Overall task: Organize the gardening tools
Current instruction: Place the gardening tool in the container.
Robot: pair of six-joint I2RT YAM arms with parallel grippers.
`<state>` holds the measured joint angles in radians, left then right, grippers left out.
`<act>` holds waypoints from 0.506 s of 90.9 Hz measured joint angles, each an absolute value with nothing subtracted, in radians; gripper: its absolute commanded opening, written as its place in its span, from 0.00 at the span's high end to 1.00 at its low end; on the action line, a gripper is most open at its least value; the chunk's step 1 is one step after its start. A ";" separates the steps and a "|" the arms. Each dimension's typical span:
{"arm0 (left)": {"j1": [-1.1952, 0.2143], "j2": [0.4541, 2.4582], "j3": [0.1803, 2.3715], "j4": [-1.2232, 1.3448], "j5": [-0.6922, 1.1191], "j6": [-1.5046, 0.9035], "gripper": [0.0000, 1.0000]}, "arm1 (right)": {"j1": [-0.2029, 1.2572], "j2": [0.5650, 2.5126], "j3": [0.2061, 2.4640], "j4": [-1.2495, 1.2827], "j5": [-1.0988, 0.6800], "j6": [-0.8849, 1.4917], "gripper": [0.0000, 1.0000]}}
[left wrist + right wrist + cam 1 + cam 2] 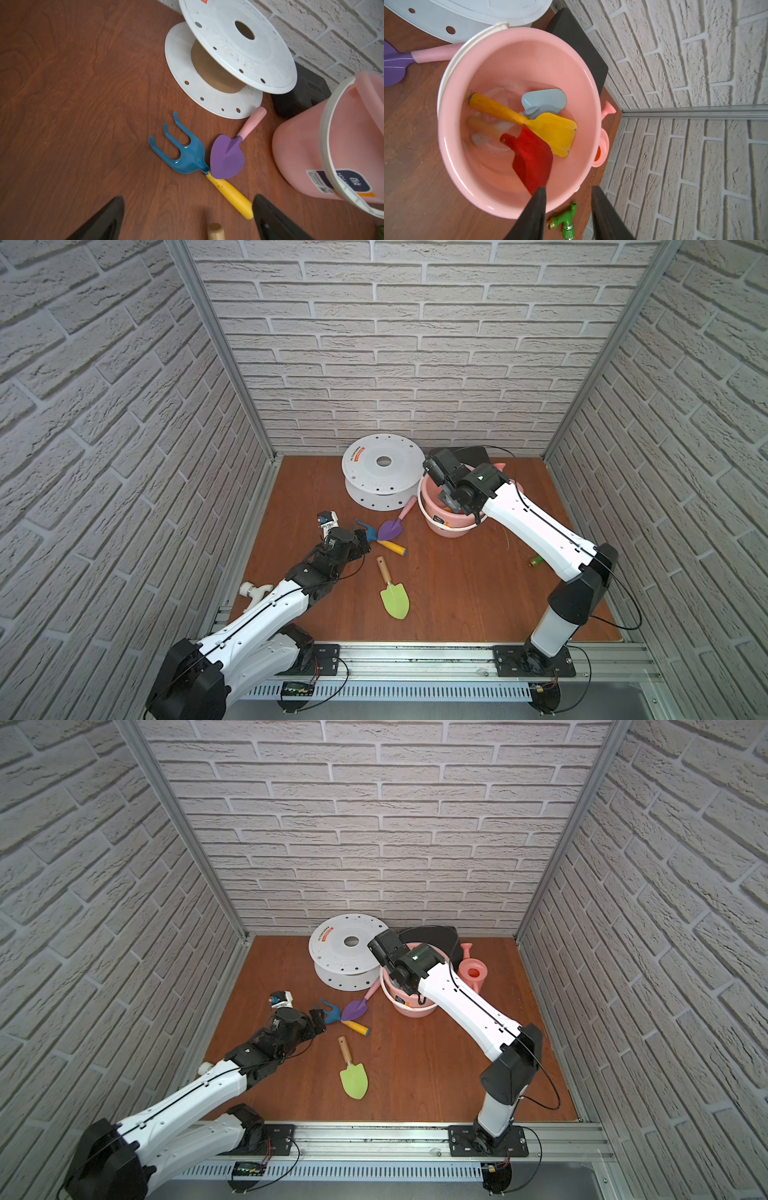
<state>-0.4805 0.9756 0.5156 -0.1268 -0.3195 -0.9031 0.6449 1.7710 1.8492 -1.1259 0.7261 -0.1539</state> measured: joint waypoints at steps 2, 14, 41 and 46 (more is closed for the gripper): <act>-0.480 0.981 0.517 -0.127 -0.316 -0.900 0.02 | 0.645 1.781 1.854 -1.126 0.726 -0.151 0.51; -0.480 1.001 0.527 -0.130 -0.302 -0.889 0.02 | 0.645 1.788 1.848 -1.120 0.730 -0.136 0.46; -0.480 1.010 0.533 -0.123 -0.282 -0.857 0.06 | 0.643 1.420 1.523 -0.897 0.614 -0.044 0.17; -0.480 1.023 0.534 -0.120 -0.277 -0.847 0.08 | 0.643 1.333 1.446 -0.834 0.574 -0.012 0.01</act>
